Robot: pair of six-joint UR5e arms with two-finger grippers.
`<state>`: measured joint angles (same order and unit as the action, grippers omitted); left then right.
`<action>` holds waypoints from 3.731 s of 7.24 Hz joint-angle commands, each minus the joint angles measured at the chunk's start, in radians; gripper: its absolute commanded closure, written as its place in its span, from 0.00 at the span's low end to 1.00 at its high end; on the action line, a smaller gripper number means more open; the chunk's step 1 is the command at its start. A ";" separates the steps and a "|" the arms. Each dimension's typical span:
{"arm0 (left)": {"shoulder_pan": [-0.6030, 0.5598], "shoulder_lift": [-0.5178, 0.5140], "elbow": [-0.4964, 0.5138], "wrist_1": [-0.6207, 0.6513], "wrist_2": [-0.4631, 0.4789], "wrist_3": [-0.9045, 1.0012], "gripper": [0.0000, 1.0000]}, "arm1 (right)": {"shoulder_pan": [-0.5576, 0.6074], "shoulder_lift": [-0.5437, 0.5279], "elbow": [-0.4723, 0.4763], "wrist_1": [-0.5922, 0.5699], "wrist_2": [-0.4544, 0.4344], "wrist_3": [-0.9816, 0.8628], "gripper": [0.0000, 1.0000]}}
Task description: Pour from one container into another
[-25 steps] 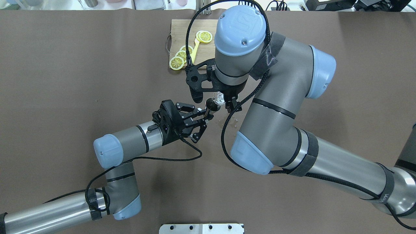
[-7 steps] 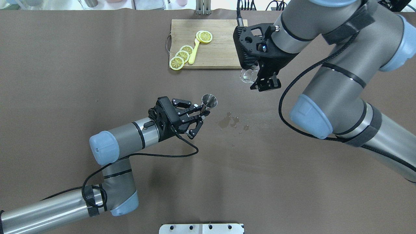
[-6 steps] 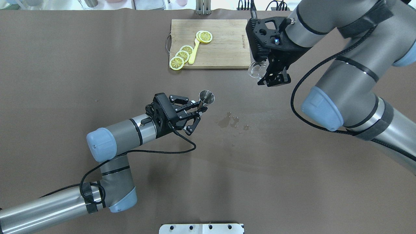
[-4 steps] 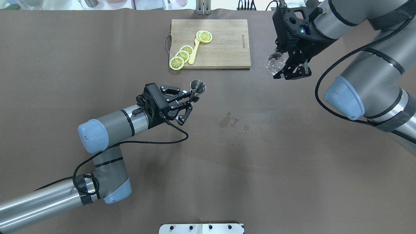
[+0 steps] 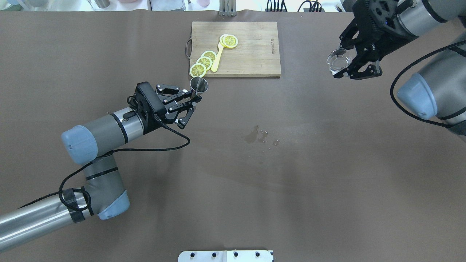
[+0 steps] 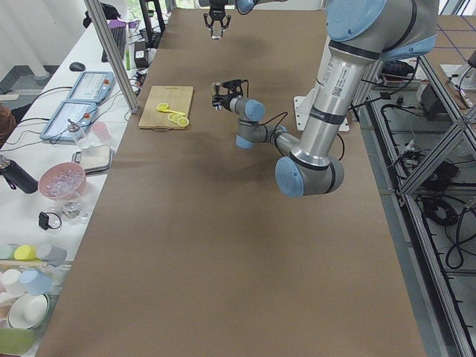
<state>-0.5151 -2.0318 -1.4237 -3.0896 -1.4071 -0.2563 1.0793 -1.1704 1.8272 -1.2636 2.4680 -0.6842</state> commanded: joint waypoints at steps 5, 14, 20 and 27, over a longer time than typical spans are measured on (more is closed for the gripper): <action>-0.029 0.004 0.032 -0.020 0.091 -0.001 1.00 | 0.014 -0.202 -0.086 0.577 -0.098 0.484 1.00; 0.003 0.065 0.100 -0.179 0.603 -0.271 1.00 | 0.008 -0.210 -0.566 1.251 -0.003 0.650 1.00; -0.032 0.035 0.063 -0.108 0.637 -0.258 1.00 | -0.024 -0.201 -0.674 1.360 0.007 0.640 1.00; 0.079 0.076 -0.133 0.412 1.086 -0.704 1.00 | -0.183 -0.242 -0.625 1.428 -0.176 0.647 1.00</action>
<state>-0.4462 -1.9601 -1.5541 -2.7516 -0.3740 -0.8126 0.9238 -1.3907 1.1793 0.1532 2.3177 -0.0374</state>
